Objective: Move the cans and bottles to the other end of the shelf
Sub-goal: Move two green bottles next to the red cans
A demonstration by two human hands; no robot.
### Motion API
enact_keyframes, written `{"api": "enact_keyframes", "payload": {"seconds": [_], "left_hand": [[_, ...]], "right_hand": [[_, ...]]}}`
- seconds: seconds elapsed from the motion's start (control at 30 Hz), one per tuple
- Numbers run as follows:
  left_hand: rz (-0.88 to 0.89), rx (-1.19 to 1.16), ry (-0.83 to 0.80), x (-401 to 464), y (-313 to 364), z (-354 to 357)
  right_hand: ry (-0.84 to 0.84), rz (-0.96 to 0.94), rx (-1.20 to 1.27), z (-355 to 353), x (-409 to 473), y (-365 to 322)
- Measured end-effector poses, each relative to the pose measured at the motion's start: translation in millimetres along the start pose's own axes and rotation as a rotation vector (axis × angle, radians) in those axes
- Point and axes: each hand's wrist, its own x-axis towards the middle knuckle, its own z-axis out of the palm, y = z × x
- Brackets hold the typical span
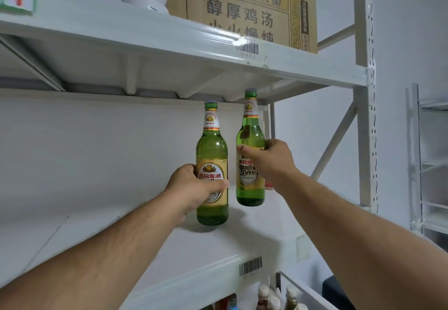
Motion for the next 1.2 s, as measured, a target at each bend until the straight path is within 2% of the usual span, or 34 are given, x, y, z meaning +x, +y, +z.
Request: {"api": "enact_keyframes", "payload": {"seconds": [0.3, 0.63, 0.93, 1.2], "left_hand": [[-0.019, 0.016, 0.124, 47, 13, 39], [-0.06, 0.009, 0.238, 92, 4, 71], [-0.071, 0.004, 0.285, 100, -16, 73], [-0.069, -0.007, 0.265, 98, -22, 69]], "right_hand": [[-0.118, -0.027, -0.023, -11, 93, 31], [-0.235, -0.034, 0.01, 11, 171, 79], [-0.291, 0.055, -0.01, 27, 203, 114], [-0.322, 0.153, 0.015, 46, 214, 131]]}}
